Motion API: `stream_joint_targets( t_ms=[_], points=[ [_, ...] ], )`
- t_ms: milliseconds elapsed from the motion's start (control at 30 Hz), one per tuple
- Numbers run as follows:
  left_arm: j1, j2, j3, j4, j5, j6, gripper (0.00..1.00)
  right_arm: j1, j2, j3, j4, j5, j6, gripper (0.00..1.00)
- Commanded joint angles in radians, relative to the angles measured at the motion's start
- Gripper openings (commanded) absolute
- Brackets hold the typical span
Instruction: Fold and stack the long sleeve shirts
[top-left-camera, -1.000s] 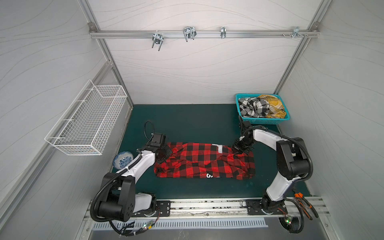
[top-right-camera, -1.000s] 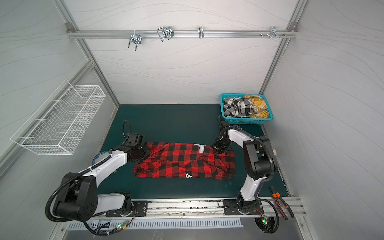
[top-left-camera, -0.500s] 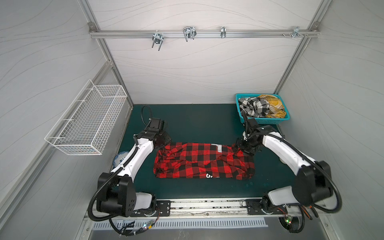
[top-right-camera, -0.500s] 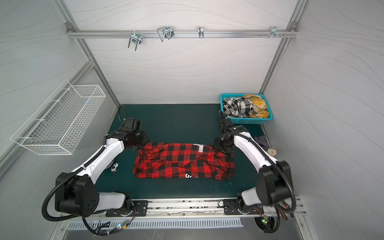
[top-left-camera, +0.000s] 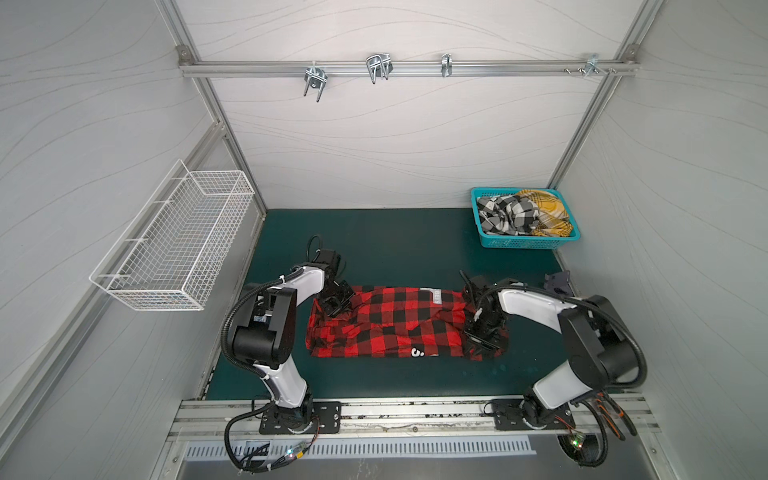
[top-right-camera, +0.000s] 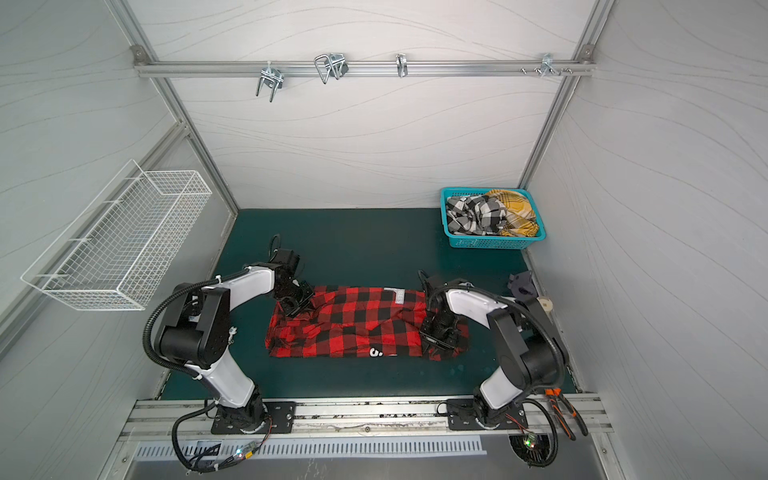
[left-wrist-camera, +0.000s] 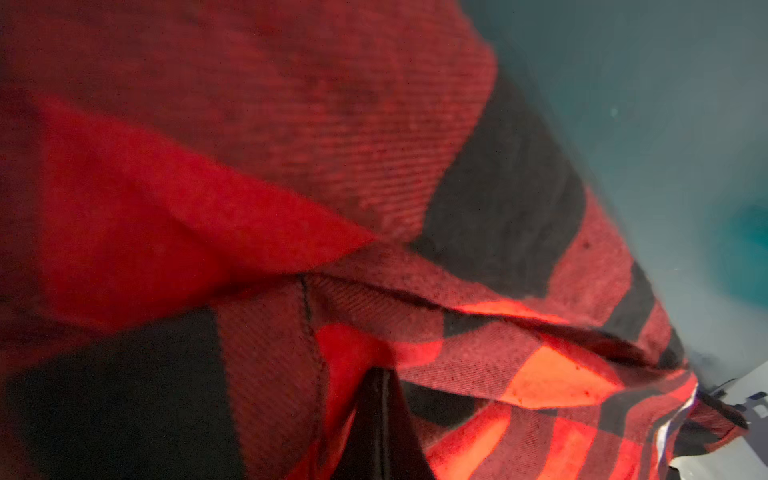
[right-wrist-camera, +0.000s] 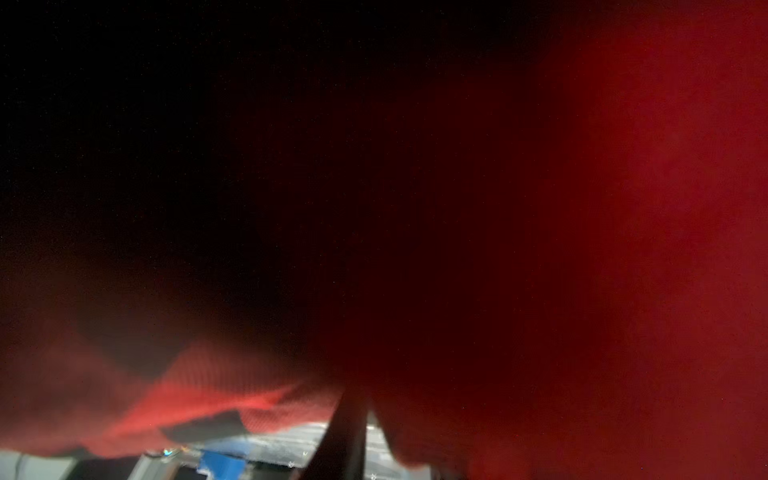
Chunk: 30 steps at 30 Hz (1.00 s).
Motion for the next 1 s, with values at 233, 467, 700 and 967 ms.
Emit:
stream_joint_targets(
  t_ms=[233,467,700,967],
  points=[
    [0.050,0.047,-0.087,0.112,0.045,-0.065,0.00,-0.098,0.653,1.107,-0.208,0.172,-0.192,0.30],
    [-0.325,-0.044,0.044,0.113,0.116,-0.122,0.16,-0.058,0.437,1.112,-0.284,0.157,-0.261,0.60],
    [-0.269,-0.097,0.285,-0.107,0.068,-0.007,0.37,0.103,0.074,0.549,-0.069,0.040,-0.185,0.53],
    [-0.301,0.049,0.373,-0.071,0.096,-0.030,0.14,0.147,0.145,0.464,0.074,-0.094,-0.171,0.31]
  ],
)
